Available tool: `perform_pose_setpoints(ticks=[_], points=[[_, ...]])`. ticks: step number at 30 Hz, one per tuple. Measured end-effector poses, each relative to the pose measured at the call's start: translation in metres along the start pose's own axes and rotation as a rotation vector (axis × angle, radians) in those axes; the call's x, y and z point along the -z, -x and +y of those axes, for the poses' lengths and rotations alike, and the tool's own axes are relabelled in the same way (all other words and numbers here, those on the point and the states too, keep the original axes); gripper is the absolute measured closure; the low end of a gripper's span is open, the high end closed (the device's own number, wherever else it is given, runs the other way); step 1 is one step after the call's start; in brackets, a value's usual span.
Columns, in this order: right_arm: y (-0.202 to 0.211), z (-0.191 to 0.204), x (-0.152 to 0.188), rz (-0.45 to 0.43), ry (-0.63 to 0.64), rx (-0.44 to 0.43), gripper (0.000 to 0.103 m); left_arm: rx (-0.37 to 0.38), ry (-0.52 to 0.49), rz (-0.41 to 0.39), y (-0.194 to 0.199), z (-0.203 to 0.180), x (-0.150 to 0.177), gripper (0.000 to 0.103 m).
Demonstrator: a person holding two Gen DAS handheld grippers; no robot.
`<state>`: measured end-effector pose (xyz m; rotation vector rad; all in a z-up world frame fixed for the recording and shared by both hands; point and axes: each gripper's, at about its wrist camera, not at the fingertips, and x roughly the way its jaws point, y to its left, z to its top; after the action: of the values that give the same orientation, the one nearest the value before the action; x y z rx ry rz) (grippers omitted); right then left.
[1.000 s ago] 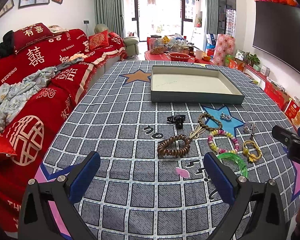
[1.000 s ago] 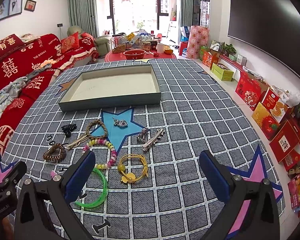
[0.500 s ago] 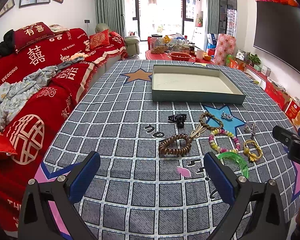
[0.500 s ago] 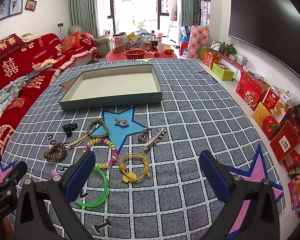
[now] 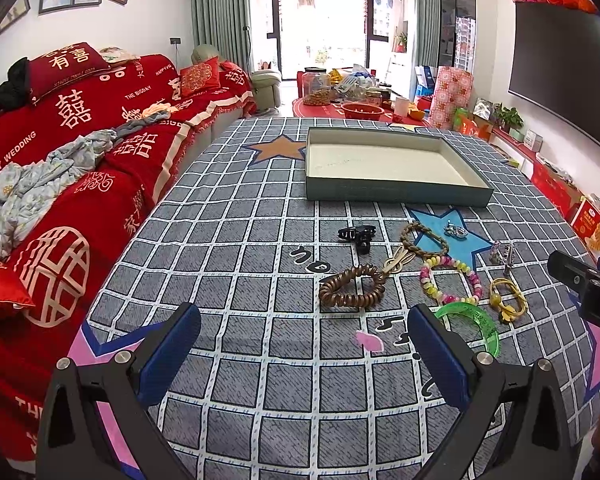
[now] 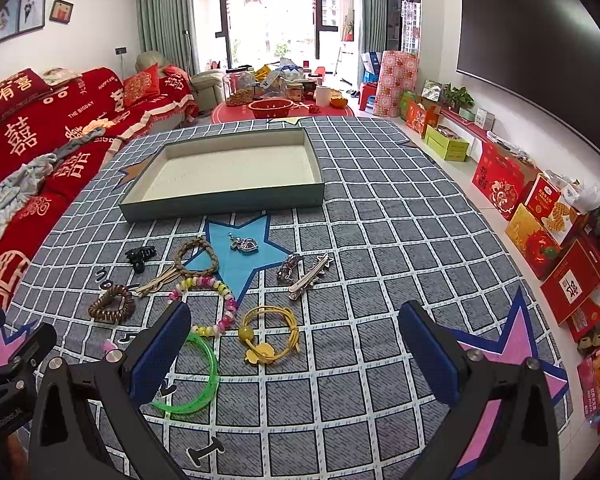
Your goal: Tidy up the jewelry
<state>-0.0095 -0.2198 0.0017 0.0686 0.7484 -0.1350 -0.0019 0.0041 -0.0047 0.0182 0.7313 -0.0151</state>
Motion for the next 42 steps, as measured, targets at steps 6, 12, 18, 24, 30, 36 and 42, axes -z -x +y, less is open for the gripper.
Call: perform_pose_setpoints(ticks=[6, 12, 18, 24, 30, 36, 42], points=[[-0.0010, 0.0002, 0.0009, 0.001, 0.000, -0.001, 0.000, 0.000, 0.000, 0.001, -0.0001, 0.0003, -0.0002, 0.000], [0.0000, 0.0007, 0.0004, 0.001, 0.000, -0.002, 0.000, 0.000, 0.001, 0.000, 0.0002, 0.0015, 0.0005, 0.000], [0.0001, 0.0005, 0.0005, 0.002, -0.001, -0.003, 0.000, 0.001, 0.001, 0.001, 0.0003, 0.0016, 0.0001, 0.000], [-0.0001, 0.0004, 0.0005, 0.002, -0.001, -0.002, 0.000, 0.001, 0.000, 0.002, 0.0002, 0.0017, -0.0004, 0.000], [-0.0005, 0.0005, 0.0011, 0.003, -0.002, -0.003, 0.000, 0.001, 0.000, 0.002, 0.0001, 0.0018, -0.0007, 0.000], [-0.0007, 0.0004, 0.0012, 0.003, -0.001, -0.003, 0.000, 0.001, 0.000, 0.003, 0.0004, 0.0028, 0.0003, 0.000], [-0.0008, 0.0001, 0.0010, 0.003, -0.003, -0.004, 0.000, 0.002, 0.000, 0.004, 0.0003, 0.0029, 0.0000, 0.000]])
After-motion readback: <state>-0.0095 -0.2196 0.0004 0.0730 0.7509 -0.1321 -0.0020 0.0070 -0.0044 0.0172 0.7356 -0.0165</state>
